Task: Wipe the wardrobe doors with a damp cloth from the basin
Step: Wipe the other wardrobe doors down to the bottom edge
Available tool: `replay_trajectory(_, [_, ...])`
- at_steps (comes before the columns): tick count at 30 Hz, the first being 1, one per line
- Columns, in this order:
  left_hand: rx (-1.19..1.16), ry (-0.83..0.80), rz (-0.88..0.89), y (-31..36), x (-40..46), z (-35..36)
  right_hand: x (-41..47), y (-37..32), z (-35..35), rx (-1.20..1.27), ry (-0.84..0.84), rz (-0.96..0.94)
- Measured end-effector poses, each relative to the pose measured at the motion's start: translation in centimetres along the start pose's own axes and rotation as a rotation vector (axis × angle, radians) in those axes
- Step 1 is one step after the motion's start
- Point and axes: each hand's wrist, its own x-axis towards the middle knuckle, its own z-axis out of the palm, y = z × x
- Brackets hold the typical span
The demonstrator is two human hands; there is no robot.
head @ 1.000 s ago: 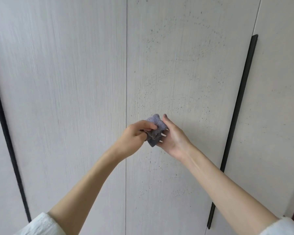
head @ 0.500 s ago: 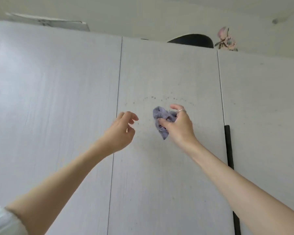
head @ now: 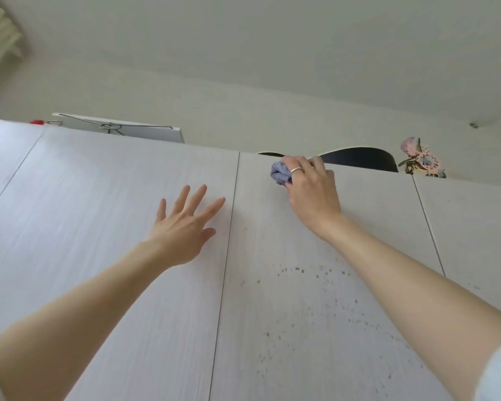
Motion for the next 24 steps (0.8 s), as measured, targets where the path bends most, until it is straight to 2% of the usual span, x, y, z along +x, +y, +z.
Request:
replay_trajectory(2, [0.027, -0.020, 0.004, -0.7, 0.7, 0.5, 2.9, -0.6, 1.0, -0.055, 0.028, -0.050])
replay_trajectory(4, [0.040, -0.012, 0.006, -1.2, 0.9, 1.3, 6.1, -1.1, 2.0, -0.029, 0.037, 0.022])
replay_trajectory(9, [0.013, 0.025, 0.007, -1.9, 1.5, 1.7, 9.0, -3.4, 4.6, 0.242, -0.101, 0.110])
replay_trajectory(12, [-0.004, 0.032, 0.006, -1.8, 1.4, 1.8, 7.1, -3.8, 4.9, 0.317, -0.086, 0.073])
replay_trajectory(15, [-0.017, 0.036, 0.002, -2.0, 1.3, 1.8, 2.6, -4.1, 3.9, 0.395, -0.105, -0.143])
replay_trajectory(17, [-0.026, 0.027, -0.004, -1.9, 1.4, 1.7, -1.1, -4.1, 3.1, 0.454, -0.171, -0.362])
replay_trajectory(19, [-0.038, 0.017, -0.007, -1.8, 1.3, 1.8, -1.8, -2.7, 2.6, 0.429, -0.240, -0.474])
replay_trajectory(21, [-0.047, 0.013, -0.013, -1.8, 1.1, 1.9, 0.8, -0.9, 2.5, 0.350, -0.218, -0.356])
replay_trajectory(24, [-0.067, 0.007, -0.026, -1.6, 1.2, 2.0, 5.5, 1.8, 3.2, 0.324, -0.114, 0.048])
